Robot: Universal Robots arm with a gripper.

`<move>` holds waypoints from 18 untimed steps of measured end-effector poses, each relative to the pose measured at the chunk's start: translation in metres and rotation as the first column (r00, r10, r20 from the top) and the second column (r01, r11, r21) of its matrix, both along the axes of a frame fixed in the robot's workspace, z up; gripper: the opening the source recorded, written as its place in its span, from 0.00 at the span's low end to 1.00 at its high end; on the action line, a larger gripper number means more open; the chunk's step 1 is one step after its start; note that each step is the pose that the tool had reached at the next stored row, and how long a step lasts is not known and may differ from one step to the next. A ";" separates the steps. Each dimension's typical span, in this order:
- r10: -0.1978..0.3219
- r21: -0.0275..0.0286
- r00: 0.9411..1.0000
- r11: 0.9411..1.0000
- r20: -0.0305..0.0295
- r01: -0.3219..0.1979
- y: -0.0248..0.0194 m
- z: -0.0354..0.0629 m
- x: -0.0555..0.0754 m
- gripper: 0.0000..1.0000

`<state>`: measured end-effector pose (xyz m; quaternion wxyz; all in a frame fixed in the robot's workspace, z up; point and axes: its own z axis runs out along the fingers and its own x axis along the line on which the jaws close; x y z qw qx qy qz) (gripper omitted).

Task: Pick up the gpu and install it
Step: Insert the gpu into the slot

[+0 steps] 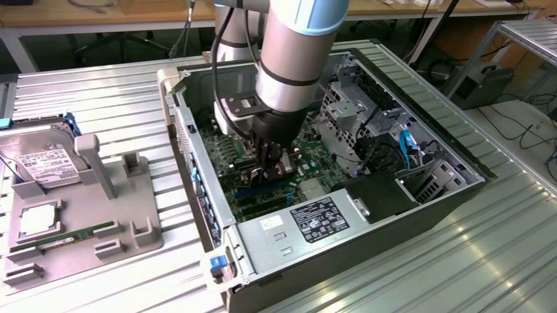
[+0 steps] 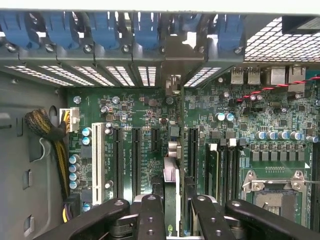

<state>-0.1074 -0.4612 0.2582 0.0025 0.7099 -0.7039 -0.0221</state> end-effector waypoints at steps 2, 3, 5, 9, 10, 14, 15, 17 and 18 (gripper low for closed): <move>0.000 0.000 1.000 1.000 0.000 0.000 0.0000 -0.0016 0.000 0.26; 0.000 0.000 1.000 1.000 0.000 0.000 0.0000 -0.0022 0.000 0.26; 0.000 0.000 1.000 1.000 0.000 0.000 0.0000 -0.0035 0.000 0.26; 0.000 0.000 1.000 1.000 0.000 0.000 0.0000 -0.0048 0.000 0.26; 0.000 0.000 1.000 1.000 0.000 0.000 0.0000 -0.0049 0.000 0.26; 0.000 0.000 1.000 1.000 0.000 0.000 0.0000 -0.0048 0.000 0.33; 0.000 0.000 1.000 1.000 0.000 0.000 0.0000 -0.0039 0.000 0.40; 0.000 0.000 1.000 1.000 0.000 0.000 0.0000 0.0015 0.000 0.40; 0.000 0.000 1.000 1.000 0.000 0.000 0.0000 0.0092 0.000 0.40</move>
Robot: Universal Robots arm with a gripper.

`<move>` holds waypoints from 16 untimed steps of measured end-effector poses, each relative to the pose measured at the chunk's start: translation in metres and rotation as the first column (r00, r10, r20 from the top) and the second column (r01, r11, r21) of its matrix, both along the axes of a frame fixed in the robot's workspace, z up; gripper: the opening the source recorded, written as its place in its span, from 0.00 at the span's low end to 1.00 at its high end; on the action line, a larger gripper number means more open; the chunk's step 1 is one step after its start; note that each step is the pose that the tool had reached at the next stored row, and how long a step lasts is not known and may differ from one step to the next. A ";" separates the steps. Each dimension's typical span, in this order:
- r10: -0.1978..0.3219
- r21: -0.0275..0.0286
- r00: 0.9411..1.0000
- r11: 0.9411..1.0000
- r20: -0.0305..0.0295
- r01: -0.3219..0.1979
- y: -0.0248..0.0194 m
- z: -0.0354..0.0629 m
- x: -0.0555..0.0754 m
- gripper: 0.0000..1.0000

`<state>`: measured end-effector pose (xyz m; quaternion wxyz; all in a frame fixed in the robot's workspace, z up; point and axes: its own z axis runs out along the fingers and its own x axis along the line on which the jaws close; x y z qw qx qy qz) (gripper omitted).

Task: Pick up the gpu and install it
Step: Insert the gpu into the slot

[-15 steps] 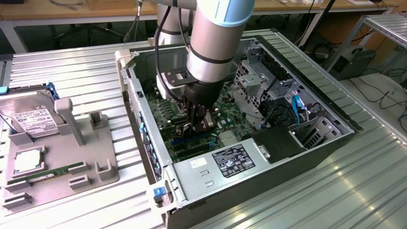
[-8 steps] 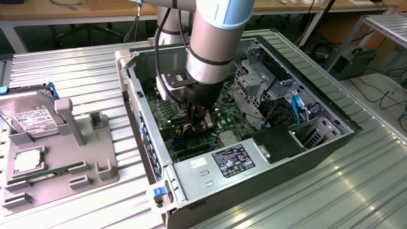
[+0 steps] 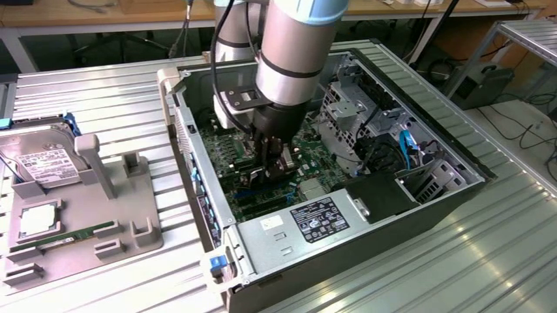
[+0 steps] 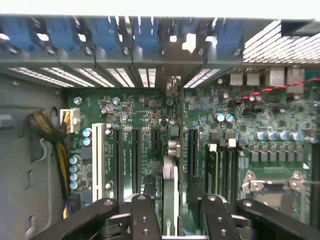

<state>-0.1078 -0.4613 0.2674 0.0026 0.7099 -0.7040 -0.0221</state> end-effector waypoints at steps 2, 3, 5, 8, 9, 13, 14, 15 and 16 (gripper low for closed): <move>0.000 0.000 1.000 1.000 0.000 0.000 0.0000 0.0163 0.000 0.40; 0.000 0.000 1.000 1.000 0.000 0.000 0.0000 0.0212 0.000 0.40; 0.000 0.000 1.000 1.000 0.000 0.000 0.0000 0.0273 0.000 0.32; 0.000 0.000 1.000 1.000 0.000 0.000 0.0000 0.0284 0.000 0.25; 0.000 0.000 1.000 1.000 0.000 0.000 0.0000 0.0284 0.000 0.20; 0.000 0.000 1.000 1.000 0.000 0.000 0.0000 0.0285 0.000 0.11; 0.000 0.000 1.000 1.000 0.000 0.000 0.0000 0.0286 0.000 0.11; 0.000 0.000 1.000 1.000 0.000 0.000 0.0000 0.0286 0.000 0.11; 0.000 0.000 1.000 1.000 0.000 0.000 0.0000 0.0285 0.000 0.11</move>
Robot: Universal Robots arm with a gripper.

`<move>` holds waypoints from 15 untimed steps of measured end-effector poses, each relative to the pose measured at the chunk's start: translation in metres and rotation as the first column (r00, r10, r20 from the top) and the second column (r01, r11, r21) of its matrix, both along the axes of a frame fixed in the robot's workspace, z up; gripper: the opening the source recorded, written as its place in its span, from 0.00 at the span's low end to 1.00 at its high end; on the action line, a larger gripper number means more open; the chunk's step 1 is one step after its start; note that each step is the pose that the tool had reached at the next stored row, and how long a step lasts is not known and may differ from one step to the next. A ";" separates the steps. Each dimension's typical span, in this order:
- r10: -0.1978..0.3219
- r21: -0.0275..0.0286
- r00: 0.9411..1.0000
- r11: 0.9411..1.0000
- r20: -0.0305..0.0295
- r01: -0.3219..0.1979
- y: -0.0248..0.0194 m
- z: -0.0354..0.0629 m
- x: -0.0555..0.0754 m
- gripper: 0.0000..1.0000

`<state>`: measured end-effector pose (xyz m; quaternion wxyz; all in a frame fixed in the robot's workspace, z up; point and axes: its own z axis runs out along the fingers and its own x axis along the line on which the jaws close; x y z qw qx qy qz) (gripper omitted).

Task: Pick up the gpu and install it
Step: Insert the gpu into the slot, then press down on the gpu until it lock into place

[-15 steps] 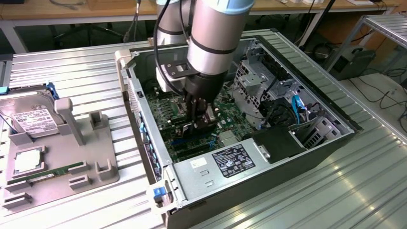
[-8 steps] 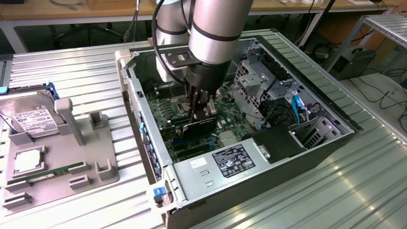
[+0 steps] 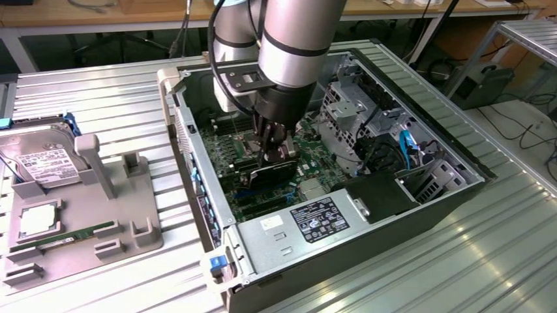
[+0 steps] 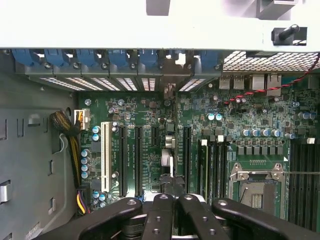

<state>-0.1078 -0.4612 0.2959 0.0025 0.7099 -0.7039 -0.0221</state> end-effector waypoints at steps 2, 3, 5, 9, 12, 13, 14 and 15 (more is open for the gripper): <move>0.000 0.000 1.000 1.000 0.000 0.000 0.0000 0.0000 0.000 0.11; 0.000 0.000 1.000 1.000 0.000 0.000 0.0000 0.0000 0.000 0.11; 0.000 0.000 1.000 1.000 0.000 0.000 0.0000 0.0000 0.000 0.11; 0.000 0.000 1.000 1.000 0.000 0.000 0.0000 0.0000 0.000 0.11; 0.000 0.000 1.000 1.000 0.001 0.000 0.0001 0.0000 0.000 0.11; 0.000 0.000 1.000 1.000 0.002 0.000 0.0008 -0.0001 -0.001 0.11; 0.000 0.000 1.000 1.000 0.002 0.000 0.0012 -0.0005 -0.001 0.11; 0.000 0.000 1.000 1.000 0.003 0.000 0.0026 -0.0011 -0.002 0.11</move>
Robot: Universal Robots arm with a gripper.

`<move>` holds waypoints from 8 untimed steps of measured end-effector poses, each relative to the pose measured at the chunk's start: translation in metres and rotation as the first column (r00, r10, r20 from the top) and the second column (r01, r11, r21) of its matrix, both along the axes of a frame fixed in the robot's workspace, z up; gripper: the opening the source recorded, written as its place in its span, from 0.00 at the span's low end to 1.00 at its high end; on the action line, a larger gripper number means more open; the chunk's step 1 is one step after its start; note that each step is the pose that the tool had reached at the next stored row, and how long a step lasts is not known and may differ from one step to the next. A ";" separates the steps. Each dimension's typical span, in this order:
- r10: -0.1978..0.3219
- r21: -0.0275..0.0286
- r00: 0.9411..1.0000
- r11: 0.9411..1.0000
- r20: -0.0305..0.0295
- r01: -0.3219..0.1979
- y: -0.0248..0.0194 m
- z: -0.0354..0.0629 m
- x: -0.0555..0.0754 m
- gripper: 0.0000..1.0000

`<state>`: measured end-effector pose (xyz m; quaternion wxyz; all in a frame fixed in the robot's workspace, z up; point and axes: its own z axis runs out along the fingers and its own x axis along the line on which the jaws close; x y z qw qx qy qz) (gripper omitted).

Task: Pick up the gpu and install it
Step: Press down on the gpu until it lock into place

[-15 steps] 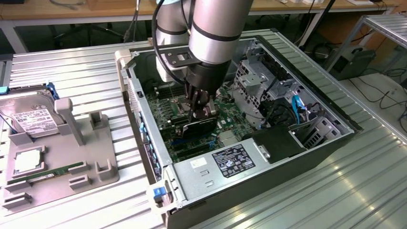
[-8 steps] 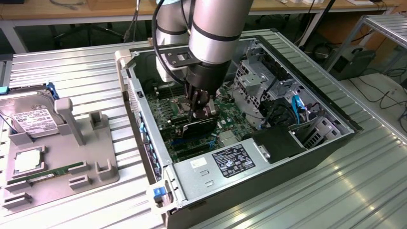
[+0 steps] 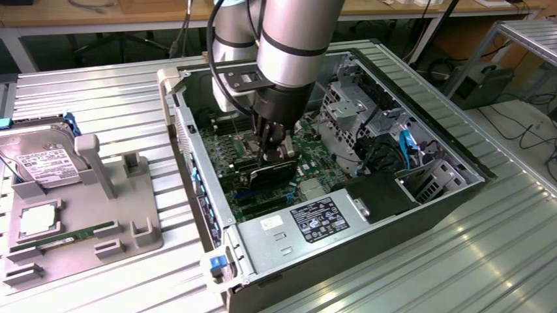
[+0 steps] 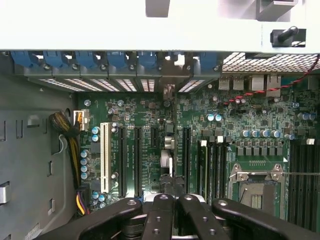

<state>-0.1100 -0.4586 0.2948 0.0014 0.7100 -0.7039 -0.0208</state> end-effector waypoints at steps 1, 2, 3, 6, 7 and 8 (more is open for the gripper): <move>0.000 0.000 1.000 1.000 0.003 0.000 0.0018 -0.0007 -0.001 0.11; 0.000 -0.001 1.000 1.000 0.006 0.000 0.0036 -0.0014 -0.002 0.11; 0.000 -0.002 1.000 1.000 0.008 0.000 0.0053 -0.0020 -0.004 0.11; 0.000 -0.010 1.000 1.000 0.015 0.000 0.0084 -0.0049 -0.009 0.11; 0.000 -0.013 1.000 1.000 0.015 0.000 0.0085 -0.0056 -0.010 0.11; 0.000 -0.016 1.000 1.000 0.015 0.000 0.0085 -0.0067 -0.010 0.11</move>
